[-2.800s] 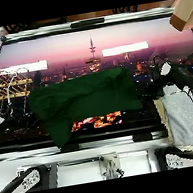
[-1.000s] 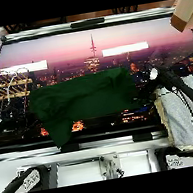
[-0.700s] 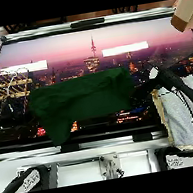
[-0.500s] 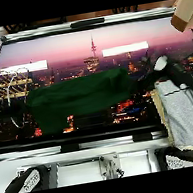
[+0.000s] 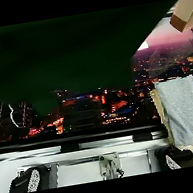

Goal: Fold the shirts.

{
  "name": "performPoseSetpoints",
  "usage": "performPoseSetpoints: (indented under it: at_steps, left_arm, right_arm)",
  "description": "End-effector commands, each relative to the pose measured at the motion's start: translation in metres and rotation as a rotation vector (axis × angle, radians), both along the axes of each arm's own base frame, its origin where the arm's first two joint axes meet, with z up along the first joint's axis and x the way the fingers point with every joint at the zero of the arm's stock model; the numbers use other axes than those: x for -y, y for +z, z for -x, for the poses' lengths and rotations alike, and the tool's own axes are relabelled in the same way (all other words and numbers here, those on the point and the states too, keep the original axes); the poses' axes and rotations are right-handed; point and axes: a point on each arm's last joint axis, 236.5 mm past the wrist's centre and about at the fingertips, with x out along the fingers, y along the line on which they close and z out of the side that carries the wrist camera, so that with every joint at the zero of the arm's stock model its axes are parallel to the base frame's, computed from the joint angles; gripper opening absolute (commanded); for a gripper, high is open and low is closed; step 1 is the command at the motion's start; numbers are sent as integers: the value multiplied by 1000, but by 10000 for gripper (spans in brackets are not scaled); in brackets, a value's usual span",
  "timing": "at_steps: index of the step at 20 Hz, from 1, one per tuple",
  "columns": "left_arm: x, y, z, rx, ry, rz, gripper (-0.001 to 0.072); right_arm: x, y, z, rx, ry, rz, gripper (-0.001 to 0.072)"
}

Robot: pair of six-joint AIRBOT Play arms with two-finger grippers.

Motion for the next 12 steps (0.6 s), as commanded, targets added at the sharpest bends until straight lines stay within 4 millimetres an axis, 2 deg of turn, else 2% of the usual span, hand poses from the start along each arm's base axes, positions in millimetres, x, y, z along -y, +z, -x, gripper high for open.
performPoseSetpoints:
  at_steps: [1,2,4,7,9,10,12]
  left_arm:
    - [29,50,87,201,-9,-25,34]
    - [30,47,91,195,-3,-33,35]
    - [25,35,85,139,23,-50,35]
    - [10,7,63,4,74,-72,35]
    - [2,-21,40,-123,83,-98,35]
    - [-1,-42,26,-211,75,-114,35]
    - [-10,-102,-7,-446,42,-93,35]
  right_arm:
    - [17,78,98,284,-42,-35,68]
    - [22,80,109,292,-56,-51,68]
    - [34,76,117,273,-103,-73,68]
    - [47,40,100,118,-168,-37,68]
    - [46,-2,77,-62,-173,-18,68]
    - [45,-30,62,-189,-175,-28,68]
    - [43,-97,34,-461,-182,8,68]
